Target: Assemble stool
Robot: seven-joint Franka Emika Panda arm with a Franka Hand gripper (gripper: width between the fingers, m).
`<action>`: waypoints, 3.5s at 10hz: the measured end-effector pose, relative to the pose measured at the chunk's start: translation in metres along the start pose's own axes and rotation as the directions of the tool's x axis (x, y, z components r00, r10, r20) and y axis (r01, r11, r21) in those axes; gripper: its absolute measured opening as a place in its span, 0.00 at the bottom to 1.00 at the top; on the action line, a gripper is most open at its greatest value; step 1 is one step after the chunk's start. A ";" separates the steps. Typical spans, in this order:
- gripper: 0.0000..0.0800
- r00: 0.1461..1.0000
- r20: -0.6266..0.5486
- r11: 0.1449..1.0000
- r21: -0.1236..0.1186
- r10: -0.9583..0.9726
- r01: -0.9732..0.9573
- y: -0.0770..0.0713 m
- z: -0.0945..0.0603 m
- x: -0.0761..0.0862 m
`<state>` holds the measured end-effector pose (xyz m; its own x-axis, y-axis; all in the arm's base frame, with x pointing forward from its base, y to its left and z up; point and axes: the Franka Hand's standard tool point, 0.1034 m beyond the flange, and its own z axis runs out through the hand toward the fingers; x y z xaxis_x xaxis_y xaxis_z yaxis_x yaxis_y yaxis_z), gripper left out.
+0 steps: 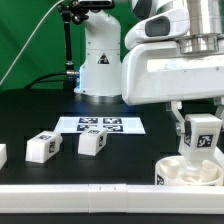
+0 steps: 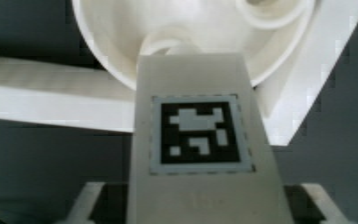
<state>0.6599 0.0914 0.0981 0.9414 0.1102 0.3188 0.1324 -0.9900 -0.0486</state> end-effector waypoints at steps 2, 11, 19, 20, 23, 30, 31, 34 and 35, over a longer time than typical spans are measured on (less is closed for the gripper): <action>0.42 1.000 0.002 1.000 0.000 -0.008 0.008 0.003 0.003 0.006; 0.42 1.000 -0.003 1.000 -0.003 -0.007 0.007 0.005 0.002 0.003; 0.42 1.000 0.013 1.000 -0.001 -0.008 0.008 0.005 0.019 -0.009; 0.42 1.000 0.015 1.000 -0.001 -0.008 0.008 0.005 0.021 -0.010; 0.42 1.000 -0.010 1.000 -0.003 -0.008 0.008 0.005 0.022 -0.010; 0.81 1.000 -0.009 1.000 -0.002 -0.012 0.012 0.002 0.011 -0.004; 0.81 1.000 -0.003 1.000 -0.002 -0.013 0.013 0.002 0.005 -0.002; 0.81 1.000 0.001 1.000 -0.002 -0.013 0.013 0.002 0.004 -0.002; 0.81 1.000 0.002 1.000 -0.002 -0.013 0.013 0.002 0.004 -0.002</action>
Offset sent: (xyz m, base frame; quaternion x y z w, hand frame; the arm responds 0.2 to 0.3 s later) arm 0.0033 -0.0006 -0.0038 0.0056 -0.0011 0.0040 1.0000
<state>0.6596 0.0895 0.0936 0.9401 0.1235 0.3178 0.1443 -0.9886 -0.0428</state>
